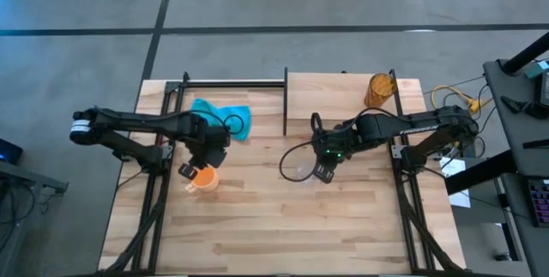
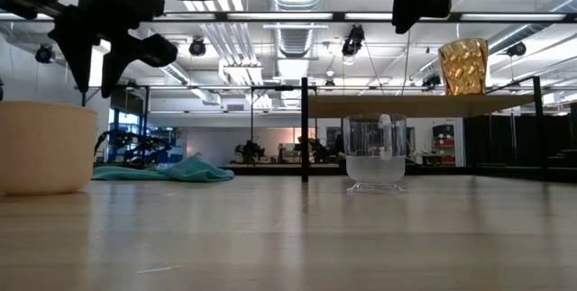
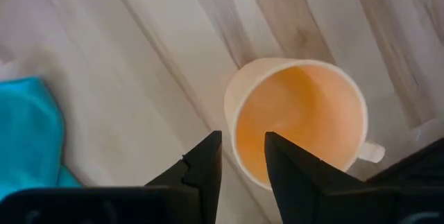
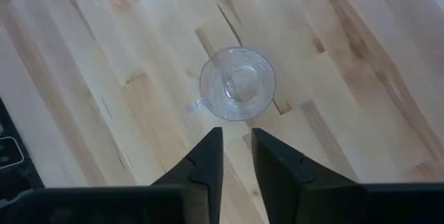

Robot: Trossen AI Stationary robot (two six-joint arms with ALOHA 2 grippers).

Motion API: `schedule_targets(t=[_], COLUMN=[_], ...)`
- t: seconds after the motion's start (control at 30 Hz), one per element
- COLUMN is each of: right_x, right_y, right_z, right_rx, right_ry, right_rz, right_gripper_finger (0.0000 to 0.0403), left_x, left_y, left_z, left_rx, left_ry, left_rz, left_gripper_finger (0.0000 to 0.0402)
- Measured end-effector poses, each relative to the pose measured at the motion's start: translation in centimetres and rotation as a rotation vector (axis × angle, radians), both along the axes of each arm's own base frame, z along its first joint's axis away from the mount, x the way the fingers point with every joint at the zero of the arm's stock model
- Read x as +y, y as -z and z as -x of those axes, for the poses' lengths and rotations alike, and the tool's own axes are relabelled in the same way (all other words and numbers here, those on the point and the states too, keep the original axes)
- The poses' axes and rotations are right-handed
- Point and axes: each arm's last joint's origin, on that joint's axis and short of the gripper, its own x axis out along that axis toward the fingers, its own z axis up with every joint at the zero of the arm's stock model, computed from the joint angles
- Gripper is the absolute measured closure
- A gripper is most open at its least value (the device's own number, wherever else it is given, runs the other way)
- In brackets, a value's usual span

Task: Stack small to large cups/mugs on shelf
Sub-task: Put the yellow mug on the shelf

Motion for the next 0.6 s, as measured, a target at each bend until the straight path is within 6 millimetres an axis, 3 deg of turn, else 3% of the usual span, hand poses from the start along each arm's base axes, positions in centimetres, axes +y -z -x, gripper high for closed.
schedule_targets(t=[0.23, 0.4, 0.6], right_x=[0.0, 0.0, 0.1], right_y=[-0.3, -0.3, -0.4], right_z=[-0.6, -0.7, -0.8], right_rx=[-0.063, -0.084, -0.086], right_ry=[0.002, 0.010, 0.009], right_rz=[-0.008, -0.014, -0.015], right_gripper_finger=[0.0327, 0.0327, 0.0332], left_x=[-0.2, -0.1, -0.1], left_y=[0.6, 1.9, 2.2], left_z=[-1.6, -2.7, -2.6], left_rx=[-0.065, -0.014, 0.017], left_ry=[0.011, 0.015, 0.033], left_rz=[0.000, -0.006, -0.019], left_gripper_finger=[0.0306, 0.0306, 0.0314])
